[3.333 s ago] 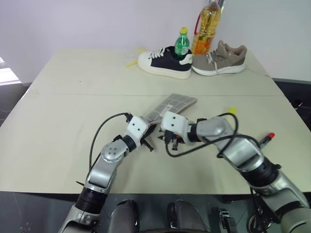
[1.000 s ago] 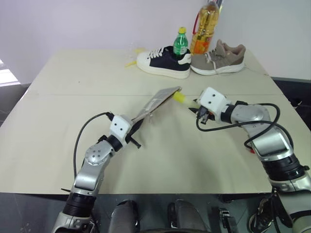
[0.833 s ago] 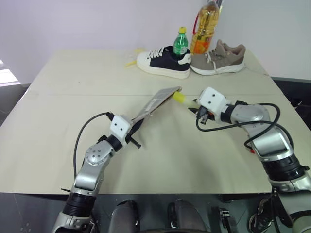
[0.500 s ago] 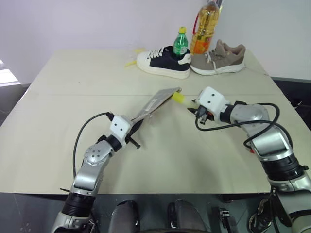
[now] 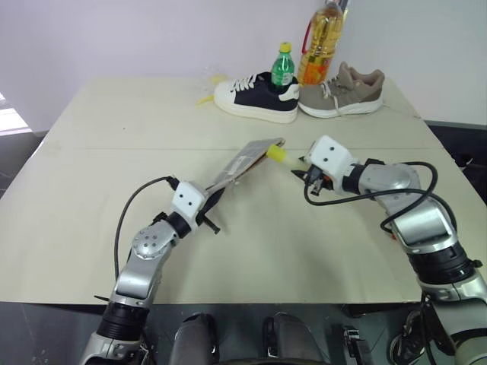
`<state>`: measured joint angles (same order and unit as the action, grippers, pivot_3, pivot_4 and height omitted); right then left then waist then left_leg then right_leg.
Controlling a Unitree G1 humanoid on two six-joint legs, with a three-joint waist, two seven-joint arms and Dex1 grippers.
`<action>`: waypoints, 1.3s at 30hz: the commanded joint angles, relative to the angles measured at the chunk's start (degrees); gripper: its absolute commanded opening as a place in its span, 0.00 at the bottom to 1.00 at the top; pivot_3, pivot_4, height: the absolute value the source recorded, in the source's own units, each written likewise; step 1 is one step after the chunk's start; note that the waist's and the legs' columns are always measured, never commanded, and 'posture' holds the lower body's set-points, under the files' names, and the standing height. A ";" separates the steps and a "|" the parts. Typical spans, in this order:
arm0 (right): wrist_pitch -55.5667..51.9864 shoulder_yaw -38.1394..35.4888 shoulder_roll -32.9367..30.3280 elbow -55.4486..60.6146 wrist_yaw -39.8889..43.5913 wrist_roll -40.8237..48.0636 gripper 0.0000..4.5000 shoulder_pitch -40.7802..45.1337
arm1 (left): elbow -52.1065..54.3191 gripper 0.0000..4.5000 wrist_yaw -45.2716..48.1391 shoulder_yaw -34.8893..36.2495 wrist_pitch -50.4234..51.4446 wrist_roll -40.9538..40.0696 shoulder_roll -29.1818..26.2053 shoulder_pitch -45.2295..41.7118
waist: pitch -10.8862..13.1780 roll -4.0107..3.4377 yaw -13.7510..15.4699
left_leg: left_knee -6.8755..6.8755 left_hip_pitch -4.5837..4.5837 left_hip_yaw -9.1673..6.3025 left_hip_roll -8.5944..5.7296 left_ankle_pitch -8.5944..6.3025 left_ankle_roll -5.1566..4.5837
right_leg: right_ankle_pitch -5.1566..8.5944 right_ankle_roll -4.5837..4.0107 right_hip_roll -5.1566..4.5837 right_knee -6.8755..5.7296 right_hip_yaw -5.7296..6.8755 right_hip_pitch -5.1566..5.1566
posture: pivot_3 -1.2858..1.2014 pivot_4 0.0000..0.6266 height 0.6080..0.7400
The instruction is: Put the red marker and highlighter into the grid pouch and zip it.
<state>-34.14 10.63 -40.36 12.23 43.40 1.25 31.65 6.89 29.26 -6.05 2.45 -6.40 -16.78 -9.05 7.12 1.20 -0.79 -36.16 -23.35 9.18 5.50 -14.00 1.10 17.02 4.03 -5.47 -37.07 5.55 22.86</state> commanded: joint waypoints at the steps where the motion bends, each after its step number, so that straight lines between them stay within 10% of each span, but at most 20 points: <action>1: 0.01 -0.13 -0.56 2.63 0.60 -0.48 0.19 1.21 | 3.01 0.00 1.11 -0.34 -0.49 -1.07 -0.13 0.57 | 0.00 0.00 -0.01 | 0.00 0.00 0.00 0.00 0.00 0.00 | 0.00 0.00 0.00 0.00 0.00 0.00 | 0.52 0.24 0.74; 12: 2.82 2.72 -2.30 3.39 2.38 -3.87 0.19 1.14 | 4.06 0.00 2.30 -0.54 -0.24 -1.58 0.29 1.07 | 0.00 0.00 0.00 | 0.00 0.00 0.00 0.00 0.00 0.00 | 0.00 0.00 -0.01 0.00 0.00 0.00 | 0.52 0.24 0.74; 29: 36.03 15.60 -6.00 2.84 8.99 -25.52 0.19 6.66 | 7.66 0.00 14.84 -4.41 3.65 -3.16 -8.47 -1.91 | 0.01 -0.02 -0.15 | -0.02 0.02 0.03 0.01 0.02 0.03 | 0.01 0.00 0.04 -0.01 0.00 0.02 | 0.52 0.24 0.74; 36: 34.86 9.40 -5.11 2.77 10.71 -20.54 0.99 4.82 | 6.56 0.00 14.12 -3.83 3.78 -2.02 -8.53 -1.59 | 0.01 -0.01 0.10 | -0.12 0.01 0.03 0.00 0.03 0.05 | 0.00 0.00 0.01 0.00 0.00 -0.06 | 0.52 0.24 0.74; 39: 22.37 0.65 -3.87 6.40 14.36 -7.59 1.00 3.10 | 5.27 0.00 12.67 -3.61 3.36 -1.34 -7.80 -1.46 | 0.01 -0.01 0.10 | -0.12 0.01 0.00 0.00 0.03 0.05 | 0.00 0.00 0.02 -0.01 0.00 -0.07 | 0.52 0.24 0.74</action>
<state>-5.42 17.72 -44.66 14.89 56.32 -13.60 34.35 11.68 42.75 -9.91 6.86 -7.91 -25.11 -10.12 7.13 1.19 -0.69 -36.28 -23.33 9.16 5.50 -13.97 1.15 17.03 4.03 -5.45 -37.08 5.55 22.78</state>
